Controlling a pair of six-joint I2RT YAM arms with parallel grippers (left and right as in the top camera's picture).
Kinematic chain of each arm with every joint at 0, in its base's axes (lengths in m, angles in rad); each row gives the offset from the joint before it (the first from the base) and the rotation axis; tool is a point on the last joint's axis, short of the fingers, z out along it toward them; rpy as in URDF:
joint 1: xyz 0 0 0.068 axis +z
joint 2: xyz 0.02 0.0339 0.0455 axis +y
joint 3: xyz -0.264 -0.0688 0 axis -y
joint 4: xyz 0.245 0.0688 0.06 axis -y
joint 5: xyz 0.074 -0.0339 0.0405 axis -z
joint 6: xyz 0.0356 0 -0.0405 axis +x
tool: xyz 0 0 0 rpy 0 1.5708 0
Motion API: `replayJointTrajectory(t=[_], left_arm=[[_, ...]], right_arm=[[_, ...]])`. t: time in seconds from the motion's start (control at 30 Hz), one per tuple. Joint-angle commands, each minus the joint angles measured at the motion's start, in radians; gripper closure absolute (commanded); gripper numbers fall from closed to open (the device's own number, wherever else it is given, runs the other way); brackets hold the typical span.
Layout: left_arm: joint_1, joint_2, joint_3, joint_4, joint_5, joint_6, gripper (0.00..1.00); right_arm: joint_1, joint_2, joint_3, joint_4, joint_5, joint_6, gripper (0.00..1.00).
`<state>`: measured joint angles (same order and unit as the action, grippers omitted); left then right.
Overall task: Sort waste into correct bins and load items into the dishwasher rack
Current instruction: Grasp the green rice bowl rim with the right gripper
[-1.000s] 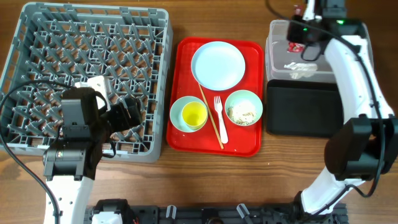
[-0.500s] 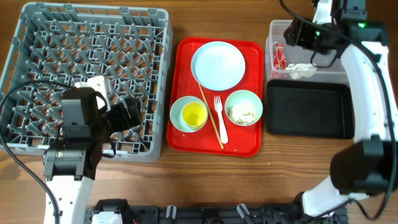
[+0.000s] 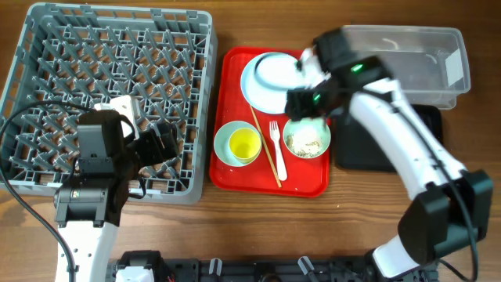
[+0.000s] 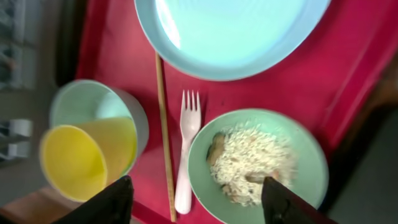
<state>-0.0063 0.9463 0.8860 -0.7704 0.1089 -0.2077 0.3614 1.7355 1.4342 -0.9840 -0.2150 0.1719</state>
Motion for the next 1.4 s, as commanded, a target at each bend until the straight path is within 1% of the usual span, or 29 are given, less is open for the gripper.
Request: replayJointTrajectory(t=[0.0,0.17,0.27,0.33,0.43,0.5,0.57,0.73,0.8,0.93,1.07,1.23,1.37], left_arm=[[0.004,0.002,0.021,0.002,-0.005,-0.01,0.0],[0.004,0.002,0.021,0.002,-0.005,-0.01,0.0],[0.004,0.002,0.021,0.002,-0.005,-0.01,0.0],[0.004,0.002,0.021,0.002,-0.005,-0.01,0.0],[0.004,0.002,0.021,0.002,-0.005,-0.01,0.0],[0.004,0.002,0.021,0.002,-0.005,-0.01,0.0],[0.004,0.002,0.021,0.002,-0.005,-0.01,0.0],[0.004,0.002,0.021,0.002,-0.005,-0.01,0.0],[0.004,0.002,0.021,0.002,-0.005,-0.01,0.0],[0.004,0.002,0.021,0.002,-0.005,-0.01,0.0],[0.004,0.002,0.021,0.002,-0.006,-0.01,0.0],[0.004,0.002,0.021,0.002,-0.006,-0.01,0.0],[0.004,0.002,0.021,0.002,-0.006,-0.01,0.0]], right_arm=[[0.075,0.009,-0.127,0.084,0.138,0.102,0.36],[0.141,0.028,-0.259,0.223,0.141,0.122,0.43],[0.157,0.048,-0.283,0.251,0.153,0.157,0.47],[0.163,0.071,-0.297,0.275,0.156,0.17,0.51],[0.166,0.099,-0.303,0.295,0.156,0.172,0.61],[0.166,0.106,-0.303,0.305,0.156,0.172,0.71],[0.166,0.107,-0.303,0.311,0.168,0.174,0.79],[0.166,0.107,-0.304,0.305,0.22,0.198,0.84],[0.166,0.107,-0.304,0.303,0.222,0.198,0.94],[0.166,0.105,-0.297,0.305,0.217,0.195,0.96],[0.166,0.08,-0.248,0.26,0.215,0.194,0.96],[0.154,-0.026,-0.178,0.219,0.215,0.195,0.95],[0.112,-0.142,-0.167,0.213,0.214,0.198,0.96]])
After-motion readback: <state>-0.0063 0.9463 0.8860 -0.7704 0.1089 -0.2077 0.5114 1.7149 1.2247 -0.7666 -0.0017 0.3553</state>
